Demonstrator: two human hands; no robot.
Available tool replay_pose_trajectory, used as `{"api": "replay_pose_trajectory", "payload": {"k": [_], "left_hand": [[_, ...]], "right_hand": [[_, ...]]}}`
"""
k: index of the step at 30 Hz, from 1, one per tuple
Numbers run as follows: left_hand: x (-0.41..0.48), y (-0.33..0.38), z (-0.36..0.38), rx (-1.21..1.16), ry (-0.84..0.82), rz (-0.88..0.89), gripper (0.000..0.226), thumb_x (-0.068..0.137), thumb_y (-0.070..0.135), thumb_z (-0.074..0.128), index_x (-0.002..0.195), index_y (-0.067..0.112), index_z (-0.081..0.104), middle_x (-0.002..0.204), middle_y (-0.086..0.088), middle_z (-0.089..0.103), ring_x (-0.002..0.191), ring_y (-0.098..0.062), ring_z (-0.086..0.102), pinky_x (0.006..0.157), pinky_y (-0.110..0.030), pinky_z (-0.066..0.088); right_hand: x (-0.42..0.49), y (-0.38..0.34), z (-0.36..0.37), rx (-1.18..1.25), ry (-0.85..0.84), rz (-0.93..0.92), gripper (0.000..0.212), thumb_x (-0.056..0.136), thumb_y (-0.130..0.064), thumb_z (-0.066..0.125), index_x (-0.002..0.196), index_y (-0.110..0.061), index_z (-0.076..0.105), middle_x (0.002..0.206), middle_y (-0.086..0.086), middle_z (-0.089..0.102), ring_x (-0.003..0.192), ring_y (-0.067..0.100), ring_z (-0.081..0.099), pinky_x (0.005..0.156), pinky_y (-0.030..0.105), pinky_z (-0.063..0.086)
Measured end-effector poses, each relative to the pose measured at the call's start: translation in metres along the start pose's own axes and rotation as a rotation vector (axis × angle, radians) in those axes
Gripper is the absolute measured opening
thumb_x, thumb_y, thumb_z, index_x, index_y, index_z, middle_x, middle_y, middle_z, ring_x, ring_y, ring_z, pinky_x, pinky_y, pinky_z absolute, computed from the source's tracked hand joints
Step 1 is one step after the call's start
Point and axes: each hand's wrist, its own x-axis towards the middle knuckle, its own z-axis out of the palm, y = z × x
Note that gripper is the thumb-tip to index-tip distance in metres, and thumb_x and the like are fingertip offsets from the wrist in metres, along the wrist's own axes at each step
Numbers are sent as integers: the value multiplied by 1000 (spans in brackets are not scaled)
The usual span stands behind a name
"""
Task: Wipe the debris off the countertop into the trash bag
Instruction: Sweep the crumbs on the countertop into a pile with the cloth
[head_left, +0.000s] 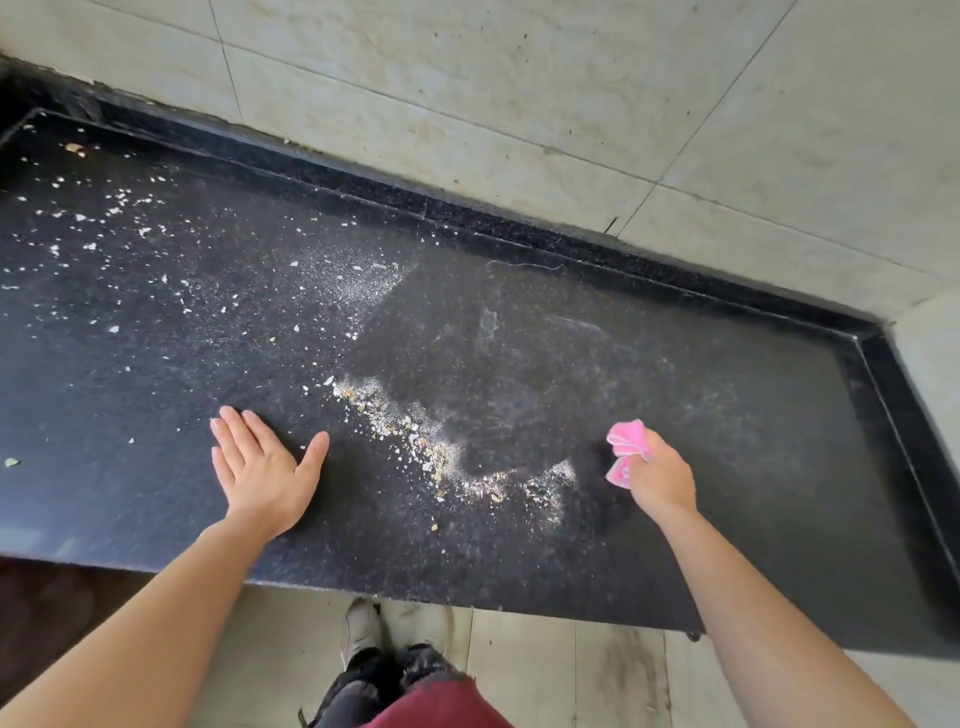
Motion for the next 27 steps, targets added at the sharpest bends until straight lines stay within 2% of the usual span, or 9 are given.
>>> {"api": "replay_pose_trajectory", "payload": {"k": [2,5,9,13,15,18,20,24,27], "left_hand": [[2,0,3,8,16,8,98,88,69,23,148,1,-15,155,-13,-28,142,-24,-29,116,-39,-15],[3,1,4,6,21,16,100,87,69,26,147,0,-15,155,-14,-28,141,-24,-30,116,-40,-16],[1,-1,4,-10,-6,27,101,88,68,29,147,-1,-16,154,-15,-28,141,-24,-31,115,-40,-16],[3,-4,-2,-55,-30,51,98,91,60,37,147,-1,-15,155,-15,-27,141,-24,-30,116,-40,-15],[3,-5,-3,-67,-41,64,98,91,59,38,147,-1,-15,154,-15,-28,141,-25,-30,116,-41,-15],[5,-7,-3,-59,-53,66,100,90,61,38,146,-2,-16,154,-17,-29,141,-27,-31,116,-42,-15],[6,-8,-2,-59,-51,70,101,90,61,39,146,-3,-16,153,-18,-29,140,-27,-31,116,-43,-15],[6,-6,-2,-65,-52,78,103,89,63,38,146,-3,-16,153,-18,-29,141,-28,-31,115,-43,-14],[5,-5,-2,-60,-48,73,105,87,66,37,146,-3,-17,153,-18,-29,140,-28,-31,115,-43,-15]], "right_hand": [[2,24,8,-105,16,81,45,80,-8,40,107,-36,61,105,-3,70,88,20,65,85,34,49],[-15,17,55,-199,60,27,40,92,-18,43,129,-30,53,104,11,64,95,34,60,80,38,48],[-56,-42,125,-189,-43,-155,48,92,-12,46,136,-32,47,108,8,58,96,31,59,74,35,46],[-80,-91,154,47,-235,-178,60,85,-8,38,136,-38,48,109,-1,65,102,23,61,81,38,52],[-85,-98,137,126,-177,-158,57,86,-5,37,131,-36,53,107,-10,62,95,9,62,78,28,51],[-78,-71,86,174,-14,-68,48,85,4,38,105,-34,58,92,-24,62,76,-13,61,75,5,45],[-73,-34,53,145,76,63,48,81,3,39,102,-33,62,100,-17,69,84,1,64,83,18,47],[-87,26,26,-8,97,274,46,78,1,47,103,-34,62,115,-6,69,91,14,57,80,21,37],[-97,21,60,-35,134,253,43,84,-4,46,114,-31,61,102,0,69,86,24,57,77,27,39]]}}
